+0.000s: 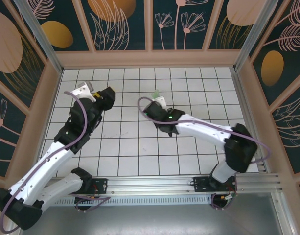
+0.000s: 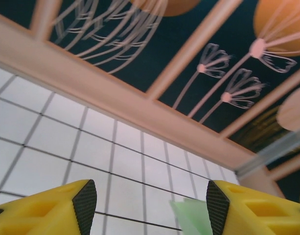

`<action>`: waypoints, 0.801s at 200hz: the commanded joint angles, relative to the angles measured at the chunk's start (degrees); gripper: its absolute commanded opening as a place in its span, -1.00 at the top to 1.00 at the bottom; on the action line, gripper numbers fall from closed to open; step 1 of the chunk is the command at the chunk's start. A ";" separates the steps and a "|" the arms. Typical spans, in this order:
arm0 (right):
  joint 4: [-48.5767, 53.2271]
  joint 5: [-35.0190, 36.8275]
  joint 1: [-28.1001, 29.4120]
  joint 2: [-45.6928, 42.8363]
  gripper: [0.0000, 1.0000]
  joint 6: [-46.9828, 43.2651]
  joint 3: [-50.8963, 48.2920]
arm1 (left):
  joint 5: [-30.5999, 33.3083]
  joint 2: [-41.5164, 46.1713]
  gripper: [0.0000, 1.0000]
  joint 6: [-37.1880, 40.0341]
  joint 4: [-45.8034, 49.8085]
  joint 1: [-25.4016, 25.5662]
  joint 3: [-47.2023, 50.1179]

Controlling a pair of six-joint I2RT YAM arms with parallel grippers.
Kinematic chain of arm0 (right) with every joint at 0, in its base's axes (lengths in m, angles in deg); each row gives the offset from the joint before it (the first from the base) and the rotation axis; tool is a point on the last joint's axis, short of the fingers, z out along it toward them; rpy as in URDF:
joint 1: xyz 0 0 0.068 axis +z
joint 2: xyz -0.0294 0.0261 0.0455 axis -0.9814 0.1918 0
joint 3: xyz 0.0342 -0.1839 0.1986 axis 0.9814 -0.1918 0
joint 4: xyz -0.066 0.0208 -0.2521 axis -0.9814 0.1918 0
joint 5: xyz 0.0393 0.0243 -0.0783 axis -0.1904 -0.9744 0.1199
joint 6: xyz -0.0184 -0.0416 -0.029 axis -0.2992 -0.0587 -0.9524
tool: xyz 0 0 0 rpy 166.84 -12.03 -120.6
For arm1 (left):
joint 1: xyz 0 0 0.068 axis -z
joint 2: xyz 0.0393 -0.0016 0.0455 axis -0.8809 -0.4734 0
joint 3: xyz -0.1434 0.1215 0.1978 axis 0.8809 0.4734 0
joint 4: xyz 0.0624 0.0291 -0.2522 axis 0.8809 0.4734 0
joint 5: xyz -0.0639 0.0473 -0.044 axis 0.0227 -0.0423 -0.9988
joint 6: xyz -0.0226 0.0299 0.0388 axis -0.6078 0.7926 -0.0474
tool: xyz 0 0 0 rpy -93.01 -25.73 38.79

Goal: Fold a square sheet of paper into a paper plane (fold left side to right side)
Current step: Turn over the paper at the center of the table.

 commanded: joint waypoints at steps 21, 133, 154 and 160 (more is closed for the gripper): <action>17.49 21.40 4.69 13.89 0.93 3.63 7.67 | 8.78 2.75 -0.28 -1.20 3.59 0.00 1.89; 16.51 13.10 8.43 29.51 0.50 3.70 11.78 | 5.00 0.89 -0.29 -1.16 2.64 0.03 2.27; 12.68 7.15 8.92 27.16 0.21 2.09 10.40 | 3.84 0.05 -0.30 -0.90 2.70 0.02 1.74; 11.65 5.39 9.04 26.14 0.13 1.73 10.00 | 3.69 -0.10 -0.30 -0.85 2.87 0.05 1.53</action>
